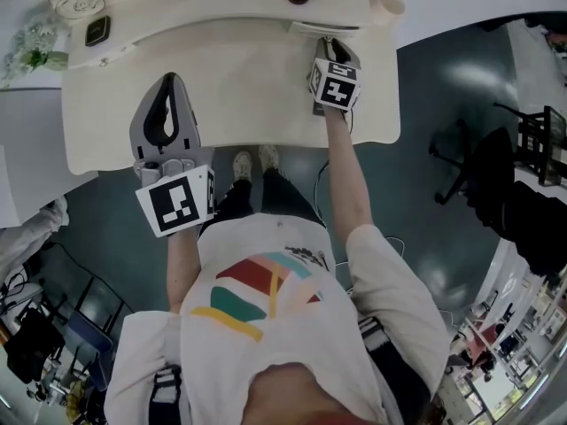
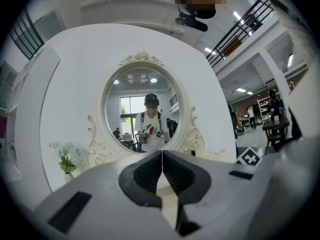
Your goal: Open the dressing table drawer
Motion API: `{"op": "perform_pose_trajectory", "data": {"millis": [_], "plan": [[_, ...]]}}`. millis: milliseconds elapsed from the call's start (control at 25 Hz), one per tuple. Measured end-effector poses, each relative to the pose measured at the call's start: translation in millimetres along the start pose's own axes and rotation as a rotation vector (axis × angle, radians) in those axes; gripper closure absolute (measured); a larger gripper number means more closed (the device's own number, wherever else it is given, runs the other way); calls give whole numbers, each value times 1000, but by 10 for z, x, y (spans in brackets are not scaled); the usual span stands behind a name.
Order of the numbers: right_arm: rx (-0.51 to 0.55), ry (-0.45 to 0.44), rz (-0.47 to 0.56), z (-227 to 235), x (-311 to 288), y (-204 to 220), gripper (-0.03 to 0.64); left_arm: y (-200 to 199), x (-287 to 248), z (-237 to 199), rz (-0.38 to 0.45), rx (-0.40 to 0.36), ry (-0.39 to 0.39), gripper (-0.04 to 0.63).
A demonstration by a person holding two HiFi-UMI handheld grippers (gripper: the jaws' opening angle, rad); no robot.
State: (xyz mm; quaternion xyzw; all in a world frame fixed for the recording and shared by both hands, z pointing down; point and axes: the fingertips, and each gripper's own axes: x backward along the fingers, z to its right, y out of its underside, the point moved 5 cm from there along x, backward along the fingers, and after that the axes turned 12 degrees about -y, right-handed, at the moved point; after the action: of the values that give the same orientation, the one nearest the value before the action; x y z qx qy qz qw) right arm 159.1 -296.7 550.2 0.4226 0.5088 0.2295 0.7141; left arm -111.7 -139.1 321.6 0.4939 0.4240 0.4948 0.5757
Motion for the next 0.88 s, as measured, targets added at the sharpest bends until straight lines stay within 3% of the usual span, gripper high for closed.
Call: {"op": "perform_pose_trajectory", "data": {"millis": [880], "plan": [[12, -3, -12, -8, 110, 62, 532, -6, 88, 6, -3, -16, 13, 589]]}}
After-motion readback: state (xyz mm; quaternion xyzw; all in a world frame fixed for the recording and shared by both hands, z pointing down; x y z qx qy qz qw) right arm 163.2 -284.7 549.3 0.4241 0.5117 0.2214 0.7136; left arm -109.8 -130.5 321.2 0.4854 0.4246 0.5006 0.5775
